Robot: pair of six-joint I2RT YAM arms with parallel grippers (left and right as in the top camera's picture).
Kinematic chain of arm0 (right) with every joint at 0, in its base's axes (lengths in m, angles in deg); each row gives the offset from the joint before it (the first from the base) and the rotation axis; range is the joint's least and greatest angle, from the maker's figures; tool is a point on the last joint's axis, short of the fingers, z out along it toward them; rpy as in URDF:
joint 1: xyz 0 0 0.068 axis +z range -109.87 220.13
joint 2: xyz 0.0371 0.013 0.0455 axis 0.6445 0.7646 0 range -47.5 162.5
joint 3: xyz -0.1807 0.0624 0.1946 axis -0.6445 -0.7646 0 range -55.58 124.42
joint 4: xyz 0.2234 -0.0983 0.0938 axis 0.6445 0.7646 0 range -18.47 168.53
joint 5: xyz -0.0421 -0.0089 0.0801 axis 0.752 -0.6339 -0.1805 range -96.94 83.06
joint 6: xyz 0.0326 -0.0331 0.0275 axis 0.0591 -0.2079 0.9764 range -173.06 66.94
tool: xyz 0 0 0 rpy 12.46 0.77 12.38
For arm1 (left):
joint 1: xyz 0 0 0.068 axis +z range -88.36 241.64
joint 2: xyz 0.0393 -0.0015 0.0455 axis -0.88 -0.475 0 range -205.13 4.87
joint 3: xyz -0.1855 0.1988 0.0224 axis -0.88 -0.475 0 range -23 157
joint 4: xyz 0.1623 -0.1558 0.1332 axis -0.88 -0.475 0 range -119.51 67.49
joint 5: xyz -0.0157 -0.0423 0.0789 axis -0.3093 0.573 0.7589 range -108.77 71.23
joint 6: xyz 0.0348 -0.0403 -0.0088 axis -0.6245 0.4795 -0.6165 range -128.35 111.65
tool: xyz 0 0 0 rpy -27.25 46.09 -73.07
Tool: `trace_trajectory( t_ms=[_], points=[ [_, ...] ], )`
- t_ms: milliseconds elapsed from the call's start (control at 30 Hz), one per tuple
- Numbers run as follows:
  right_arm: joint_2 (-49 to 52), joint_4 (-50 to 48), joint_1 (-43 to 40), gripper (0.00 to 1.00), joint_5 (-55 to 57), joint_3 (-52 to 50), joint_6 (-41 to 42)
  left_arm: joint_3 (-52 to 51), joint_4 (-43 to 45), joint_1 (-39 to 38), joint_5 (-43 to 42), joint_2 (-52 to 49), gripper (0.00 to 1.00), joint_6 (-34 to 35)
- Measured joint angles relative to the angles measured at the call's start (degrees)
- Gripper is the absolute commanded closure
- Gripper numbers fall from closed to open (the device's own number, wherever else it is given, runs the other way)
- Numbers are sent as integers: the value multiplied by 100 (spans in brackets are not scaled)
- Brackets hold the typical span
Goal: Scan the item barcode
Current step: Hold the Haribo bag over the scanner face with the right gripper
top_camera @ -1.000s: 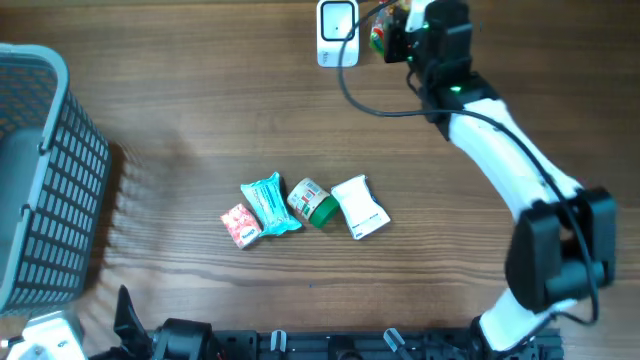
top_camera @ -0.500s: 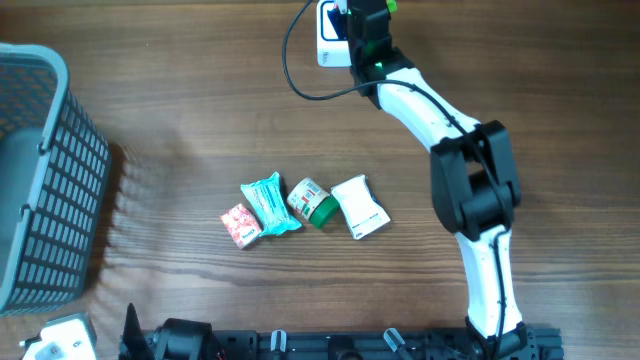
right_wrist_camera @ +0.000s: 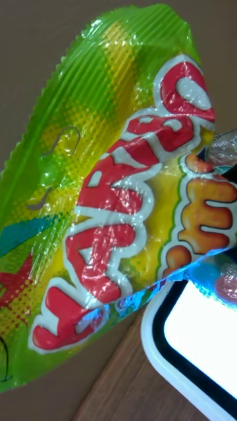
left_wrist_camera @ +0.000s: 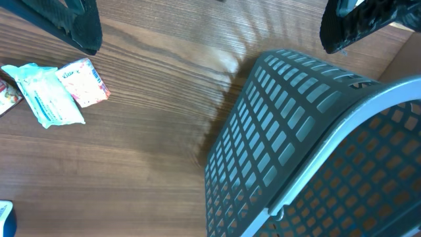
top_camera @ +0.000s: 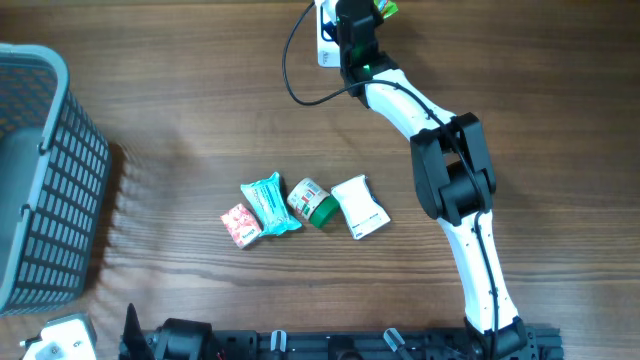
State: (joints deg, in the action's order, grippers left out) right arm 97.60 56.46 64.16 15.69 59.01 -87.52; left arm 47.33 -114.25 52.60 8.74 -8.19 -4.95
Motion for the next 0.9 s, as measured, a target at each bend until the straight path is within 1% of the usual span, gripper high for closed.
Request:
trace_trajectory(
  t_ms=[200, 333, 500, 600, 633, 733, 800, 900],
  points=[
    [0, 0, 282, 95, -17, 0, -885, -2, 0, 0, 0, 0, 0, 0],
    [0, 0, 472, 96, -118, 0, -1095, 0, 0, 0, 0, 0, 0, 0],
    [0, -221, 435, 95, -136, 0, -1325, -2, 0, 0, 0, 0, 0, 0],
    [0, -238, 400, 96, 17, 2, -1657, 0, 0, 0, 0, 0, 0, 0],
    [0, -236, 387, 96, 223, 2, -1740, -2, 0, 0, 0, 0, 0, 0],
    [-22, 164, 348, 96, 560, 26, -1816, -2, 0, 0, 0, 0, 0, 0],
    [-149, 802, 249, 96, 890, 28, -1768, 0, 2, 0, 0, 0, 0, 0],
    [-557, 1615, 111, 96, 1191, 35, -1447, 0, 0, 0, 2, 0, 0, 0]
  ],
)
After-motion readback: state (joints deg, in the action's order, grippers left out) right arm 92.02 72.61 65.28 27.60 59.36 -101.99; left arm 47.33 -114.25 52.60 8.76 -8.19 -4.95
